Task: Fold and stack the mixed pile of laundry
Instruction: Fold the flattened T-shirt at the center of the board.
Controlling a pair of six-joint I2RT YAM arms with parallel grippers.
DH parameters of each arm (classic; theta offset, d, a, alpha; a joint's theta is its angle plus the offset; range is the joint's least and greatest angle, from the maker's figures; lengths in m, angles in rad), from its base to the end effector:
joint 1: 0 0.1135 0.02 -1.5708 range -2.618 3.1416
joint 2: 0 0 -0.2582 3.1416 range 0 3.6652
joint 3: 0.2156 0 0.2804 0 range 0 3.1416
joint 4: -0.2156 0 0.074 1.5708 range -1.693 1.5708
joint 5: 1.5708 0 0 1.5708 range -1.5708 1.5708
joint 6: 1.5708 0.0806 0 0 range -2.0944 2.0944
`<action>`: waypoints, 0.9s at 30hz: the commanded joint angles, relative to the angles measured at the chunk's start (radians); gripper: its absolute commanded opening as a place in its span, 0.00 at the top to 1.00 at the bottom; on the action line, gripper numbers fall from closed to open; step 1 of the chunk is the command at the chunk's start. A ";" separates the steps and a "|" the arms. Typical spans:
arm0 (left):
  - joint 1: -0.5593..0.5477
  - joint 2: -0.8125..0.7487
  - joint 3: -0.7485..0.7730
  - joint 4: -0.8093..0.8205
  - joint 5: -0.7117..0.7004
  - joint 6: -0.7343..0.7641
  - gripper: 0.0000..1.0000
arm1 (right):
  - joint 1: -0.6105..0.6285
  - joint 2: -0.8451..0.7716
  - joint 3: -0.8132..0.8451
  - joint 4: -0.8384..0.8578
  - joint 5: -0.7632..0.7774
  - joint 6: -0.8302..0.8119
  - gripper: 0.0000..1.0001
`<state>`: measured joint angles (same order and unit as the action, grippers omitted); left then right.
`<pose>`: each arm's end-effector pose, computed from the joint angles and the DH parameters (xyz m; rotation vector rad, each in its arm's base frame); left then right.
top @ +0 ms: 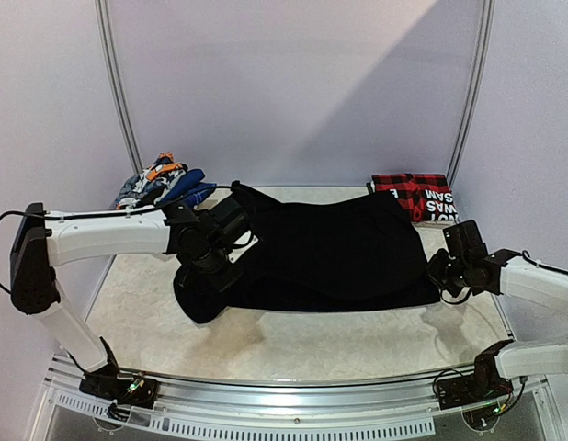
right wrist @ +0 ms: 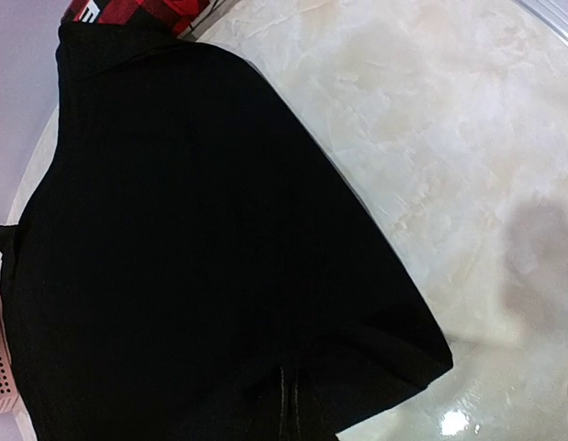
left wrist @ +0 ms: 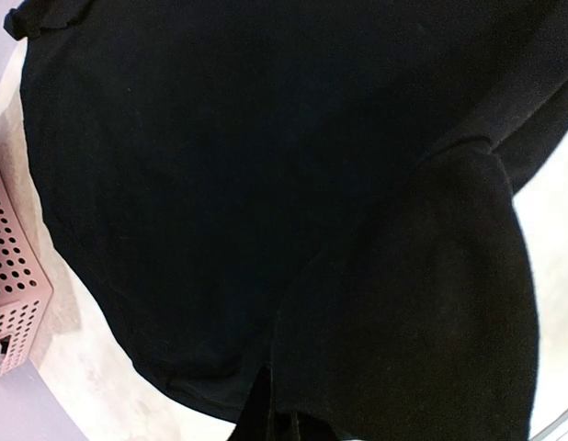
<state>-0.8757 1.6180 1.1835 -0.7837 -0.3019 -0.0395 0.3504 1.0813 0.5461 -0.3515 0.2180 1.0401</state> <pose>0.2477 -0.2596 0.1689 1.0258 2.4884 0.1554 0.2514 0.0733 0.1349 0.9216 2.2822 0.3542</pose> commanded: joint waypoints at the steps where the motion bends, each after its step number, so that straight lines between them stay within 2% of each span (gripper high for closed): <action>1: 0.047 0.036 0.063 -0.032 0.010 0.039 1.00 | -0.004 0.075 0.062 0.061 0.044 -0.035 1.00; 11: 0.128 0.152 0.156 -0.060 0.029 0.081 0.99 | -0.011 0.253 0.167 0.074 0.104 -0.074 1.00; 27: 0.206 0.269 0.205 -0.031 0.065 0.107 0.99 | -0.058 0.441 0.224 0.122 0.083 -0.077 1.00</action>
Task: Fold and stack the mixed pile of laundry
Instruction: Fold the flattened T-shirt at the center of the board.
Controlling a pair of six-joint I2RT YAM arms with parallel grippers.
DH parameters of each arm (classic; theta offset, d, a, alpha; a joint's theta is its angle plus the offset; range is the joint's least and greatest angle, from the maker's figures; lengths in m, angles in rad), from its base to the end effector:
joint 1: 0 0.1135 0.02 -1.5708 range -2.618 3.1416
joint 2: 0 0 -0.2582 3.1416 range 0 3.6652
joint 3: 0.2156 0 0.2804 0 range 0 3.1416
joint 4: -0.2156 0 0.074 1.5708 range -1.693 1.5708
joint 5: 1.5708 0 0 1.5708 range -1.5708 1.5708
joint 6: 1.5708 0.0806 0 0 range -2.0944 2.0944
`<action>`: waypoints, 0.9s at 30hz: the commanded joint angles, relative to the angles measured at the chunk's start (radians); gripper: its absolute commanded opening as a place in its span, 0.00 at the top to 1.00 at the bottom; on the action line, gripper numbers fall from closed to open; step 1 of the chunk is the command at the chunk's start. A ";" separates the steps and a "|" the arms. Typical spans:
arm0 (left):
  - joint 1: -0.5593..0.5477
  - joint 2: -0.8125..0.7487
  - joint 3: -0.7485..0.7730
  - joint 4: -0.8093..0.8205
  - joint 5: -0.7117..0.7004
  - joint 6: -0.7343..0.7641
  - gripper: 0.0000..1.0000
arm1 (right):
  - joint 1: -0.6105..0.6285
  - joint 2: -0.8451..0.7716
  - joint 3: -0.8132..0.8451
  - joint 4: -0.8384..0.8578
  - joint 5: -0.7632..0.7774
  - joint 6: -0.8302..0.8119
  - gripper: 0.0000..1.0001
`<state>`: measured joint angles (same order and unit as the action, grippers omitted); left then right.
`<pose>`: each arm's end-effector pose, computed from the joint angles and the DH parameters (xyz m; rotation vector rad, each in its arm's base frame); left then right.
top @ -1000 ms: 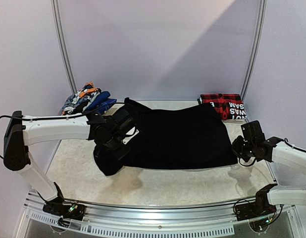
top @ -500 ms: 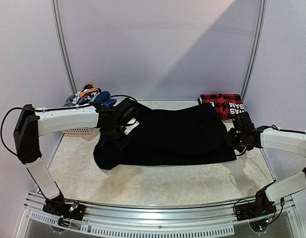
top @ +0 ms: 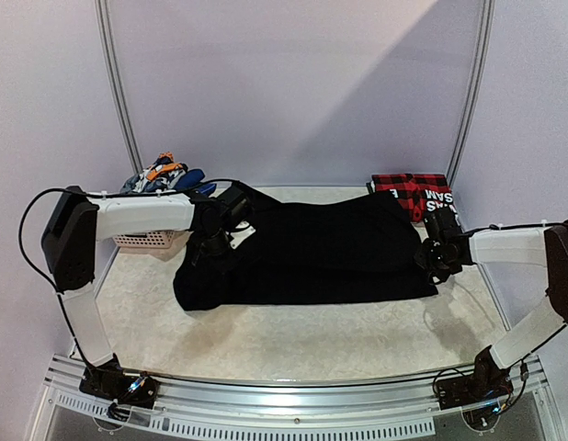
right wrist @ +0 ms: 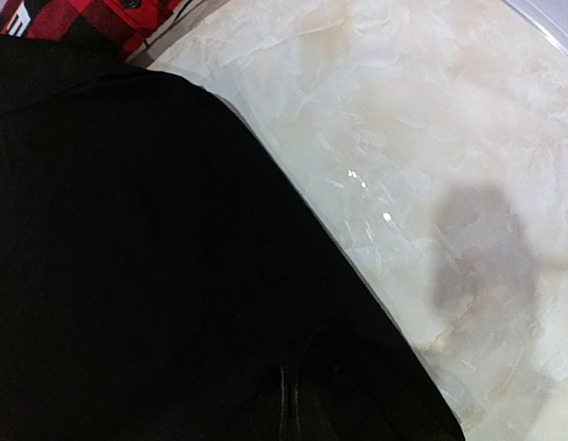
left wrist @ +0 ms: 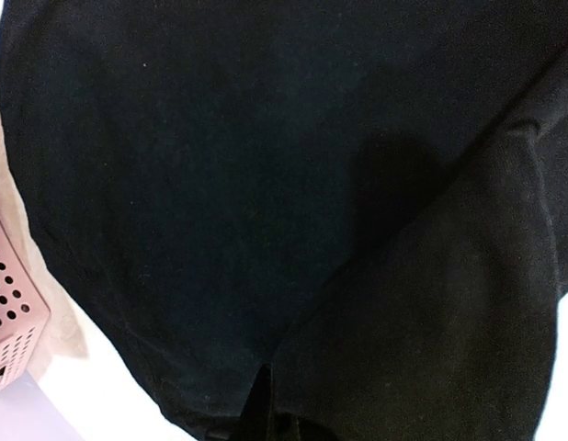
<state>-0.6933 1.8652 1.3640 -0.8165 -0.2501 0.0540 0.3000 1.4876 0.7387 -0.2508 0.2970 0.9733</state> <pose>0.3220 -0.2416 0.1343 0.9858 2.6377 0.2234 0.3143 0.0725 0.1012 0.9326 2.3312 0.1360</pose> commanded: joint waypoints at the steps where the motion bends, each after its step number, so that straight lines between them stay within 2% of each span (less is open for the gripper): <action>1: 0.026 0.022 0.024 0.004 0.014 0.014 0.99 | -0.008 0.041 0.033 0.024 0.004 -0.010 1.00; 15: 0.054 0.043 -0.010 0.080 -0.022 -0.042 0.93 | -0.035 0.099 0.045 0.070 0.010 -0.017 0.97; 21: 0.057 0.034 -0.059 0.129 -0.069 -0.088 0.81 | -0.067 0.119 0.045 0.103 -0.023 -0.024 0.88; 27: 0.057 -0.013 -0.113 0.198 -0.139 -0.157 0.60 | -0.092 0.117 0.067 0.109 -0.010 -0.035 0.78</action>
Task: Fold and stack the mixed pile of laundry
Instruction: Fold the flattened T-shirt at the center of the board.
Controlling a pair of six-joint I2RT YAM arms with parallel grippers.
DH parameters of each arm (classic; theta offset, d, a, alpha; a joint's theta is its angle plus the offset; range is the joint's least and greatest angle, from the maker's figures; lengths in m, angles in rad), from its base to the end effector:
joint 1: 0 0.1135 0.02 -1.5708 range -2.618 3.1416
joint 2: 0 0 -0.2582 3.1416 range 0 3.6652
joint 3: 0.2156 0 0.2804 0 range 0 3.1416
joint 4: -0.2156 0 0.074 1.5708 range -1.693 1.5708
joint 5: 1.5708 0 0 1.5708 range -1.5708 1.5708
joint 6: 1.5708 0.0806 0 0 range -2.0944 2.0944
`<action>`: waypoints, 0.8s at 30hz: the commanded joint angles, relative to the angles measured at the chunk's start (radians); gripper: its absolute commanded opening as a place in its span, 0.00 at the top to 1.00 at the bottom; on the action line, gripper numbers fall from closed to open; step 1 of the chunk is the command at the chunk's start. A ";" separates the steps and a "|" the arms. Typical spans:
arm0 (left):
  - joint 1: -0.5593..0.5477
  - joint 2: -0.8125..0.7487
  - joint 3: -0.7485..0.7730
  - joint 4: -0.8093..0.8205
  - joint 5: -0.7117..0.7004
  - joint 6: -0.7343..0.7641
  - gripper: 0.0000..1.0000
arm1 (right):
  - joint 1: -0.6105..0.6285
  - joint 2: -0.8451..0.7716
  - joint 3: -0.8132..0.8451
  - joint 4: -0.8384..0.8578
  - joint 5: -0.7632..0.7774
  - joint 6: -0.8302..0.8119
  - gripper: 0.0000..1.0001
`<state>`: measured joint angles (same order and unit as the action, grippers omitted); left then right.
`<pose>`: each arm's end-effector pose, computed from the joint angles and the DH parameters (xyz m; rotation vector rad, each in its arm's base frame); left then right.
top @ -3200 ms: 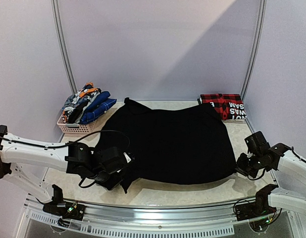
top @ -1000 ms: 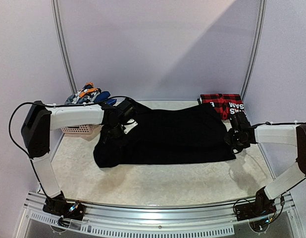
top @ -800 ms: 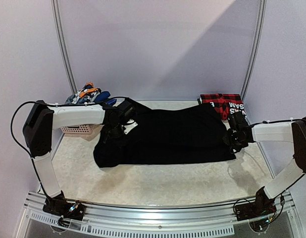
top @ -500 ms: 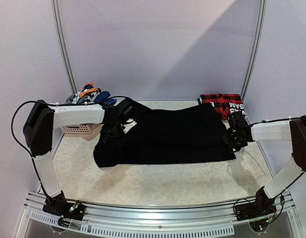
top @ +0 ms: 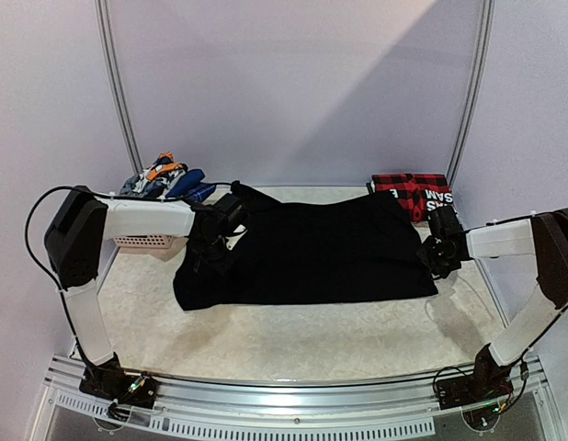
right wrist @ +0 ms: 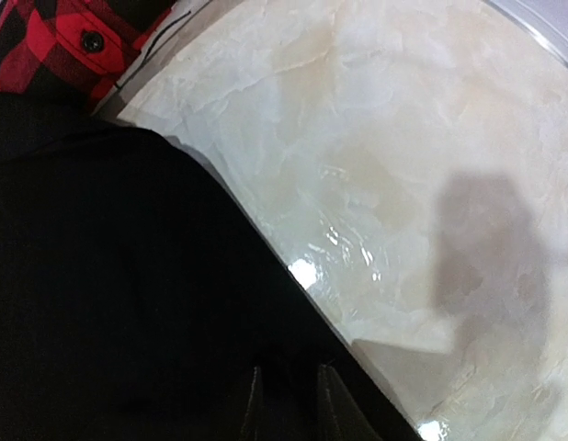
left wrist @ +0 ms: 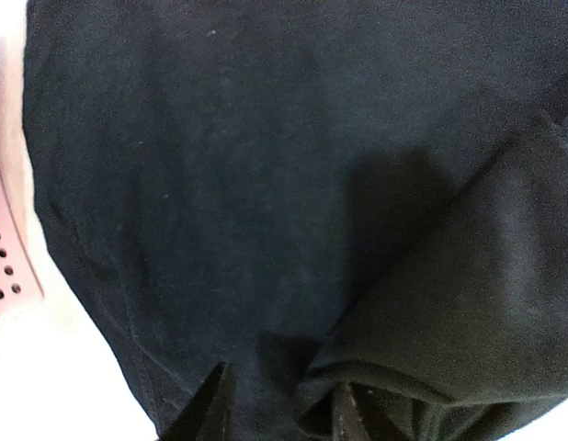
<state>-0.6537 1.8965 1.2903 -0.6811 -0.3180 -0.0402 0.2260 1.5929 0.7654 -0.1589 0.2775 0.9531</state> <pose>0.3360 -0.2257 0.1068 0.7719 2.6458 0.2818 0.3352 0.0544 0.0842 0.9888 2.3030 0.1281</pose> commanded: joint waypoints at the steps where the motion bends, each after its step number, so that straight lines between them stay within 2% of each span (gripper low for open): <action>1: 0.017 -0.053 -0.047 0.070 -0.091 -0.072 0.59 | -0.023 0.011 0.046 0.013 0.014 -0.019 0.76; 7: 0.017 -0.118 -0.089 0.114 -0.171 -0.125 0.49 | -0.075 -0.026 0.063 -0.009 0.026 -0.048 0.57; 9: 0.017 -0.152 -0.118 0.146 -0.182 -0.140 0.45 | -0.097 -0.048 0.066 -0.016 0.027 -0.063 0.45; 11: 0.017 -0.188 -0.153 0.181 -0.184 -0.149 0.37 | -0.102 -0.084 0.064 -0.021 0.038 -0.075 0.27; 14: 0.017 -0.231 -0.192 0.205 -0.186 -0.157 0.28 | -0.101 -0.122 0.064 -0.027 0.035 -0.100 0.14; 17: 0.016 -0.266 -0.214 0.200 -0.191 -0.174 0.23 | -0.102 -0.152 0.060 -0.038 0.018 -0.124 0.09; 24: -0.010 -0.435 -0.301 0.180 -0.147 -0.209 0.11 | -0.060 -0.257 0.010 -0.039 -0.016 -0.191 0.08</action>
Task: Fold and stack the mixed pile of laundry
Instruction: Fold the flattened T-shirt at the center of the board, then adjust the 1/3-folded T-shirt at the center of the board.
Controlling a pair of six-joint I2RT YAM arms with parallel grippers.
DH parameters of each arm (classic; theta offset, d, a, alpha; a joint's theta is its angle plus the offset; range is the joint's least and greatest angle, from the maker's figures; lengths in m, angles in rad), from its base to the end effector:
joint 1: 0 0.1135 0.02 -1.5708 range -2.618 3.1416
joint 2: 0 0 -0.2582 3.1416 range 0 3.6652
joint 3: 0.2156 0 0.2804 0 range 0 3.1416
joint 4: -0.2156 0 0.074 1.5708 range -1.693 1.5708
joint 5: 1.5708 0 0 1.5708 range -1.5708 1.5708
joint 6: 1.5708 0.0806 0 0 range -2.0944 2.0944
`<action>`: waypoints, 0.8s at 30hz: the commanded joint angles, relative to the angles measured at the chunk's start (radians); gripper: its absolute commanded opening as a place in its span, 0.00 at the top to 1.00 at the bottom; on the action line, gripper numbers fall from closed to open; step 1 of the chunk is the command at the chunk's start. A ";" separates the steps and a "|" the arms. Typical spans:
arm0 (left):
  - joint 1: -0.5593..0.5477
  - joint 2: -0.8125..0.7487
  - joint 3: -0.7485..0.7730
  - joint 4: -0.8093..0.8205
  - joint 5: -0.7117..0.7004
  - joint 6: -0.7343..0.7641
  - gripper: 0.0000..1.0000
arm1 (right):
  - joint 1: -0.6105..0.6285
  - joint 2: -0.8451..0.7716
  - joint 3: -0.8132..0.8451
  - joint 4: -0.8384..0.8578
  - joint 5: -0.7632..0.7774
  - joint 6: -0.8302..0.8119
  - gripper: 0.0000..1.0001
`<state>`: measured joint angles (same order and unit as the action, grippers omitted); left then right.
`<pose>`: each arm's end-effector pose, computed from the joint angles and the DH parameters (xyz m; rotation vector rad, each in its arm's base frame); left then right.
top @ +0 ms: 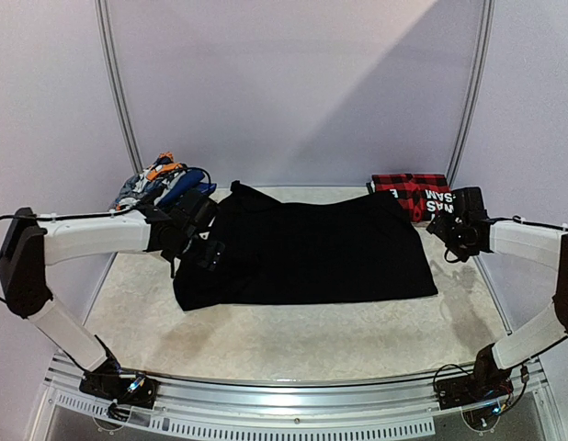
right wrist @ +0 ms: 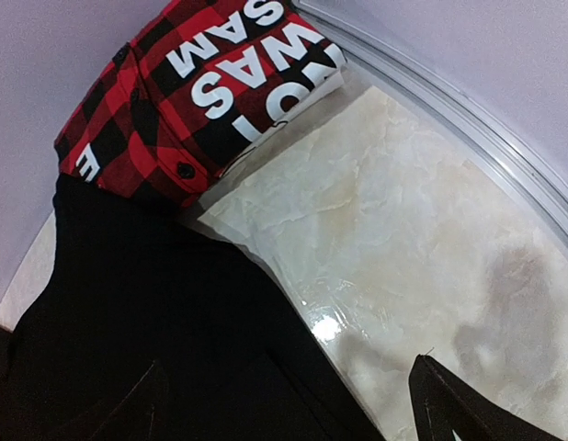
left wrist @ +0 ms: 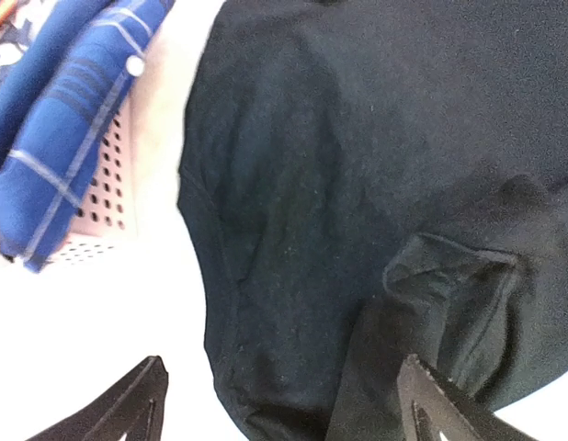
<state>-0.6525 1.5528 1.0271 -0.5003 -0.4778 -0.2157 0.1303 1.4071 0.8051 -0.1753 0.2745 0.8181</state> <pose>0.3068 -0.1878 0.1616 0.3672 2.4219 0.2529 0.3456 0.0233 0.1563 0.9060 2.1327 0.1583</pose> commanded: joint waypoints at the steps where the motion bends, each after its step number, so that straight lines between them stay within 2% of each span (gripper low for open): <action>1: -0.015 -0.115 -0.050 -0.005 0.015 -0.037 0.11 | 0.052 -0.091 -0.036 -0.019 -0.015 -0.065 0.08; 4: -0.022 -0.171 -0.092 -0.005 0.046 -0.046 0.11 | 0.103 -0.130 -0.049 0.007 -0.044 -0.101 0.10; 9: -0.024 -0.183 -0.142 0.072 0.159 -0.014 0.12 | 0.233 -0.141 -0.094 0.200 -0.236 -0.202 0.16; 14: -0.043 -0.122 -0.156 0.226 0.293 0.053 0.14 | 0.387 -0.040 -0.081 0.318 -0.390 -0.289 0.23; 18: -0.063 -0.037 -0.097 0.249 0.301 0.074 0.16 | 0.446 0.068 -0.101 0.458 -0.540 -0.281 0.35; 24: -0.098 0.063 -0.037 0.273 0.276 0.093 0.17 | 0.509 0.208 -0.097 0.542 -0.591 -0.293 0.49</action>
<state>-0.7223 1.5684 0.9470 -0.2836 -0.2085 -0.1532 0.6121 1.5463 0.7200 0.2657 -0.2367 0.5468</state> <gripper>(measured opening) 0.833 0.539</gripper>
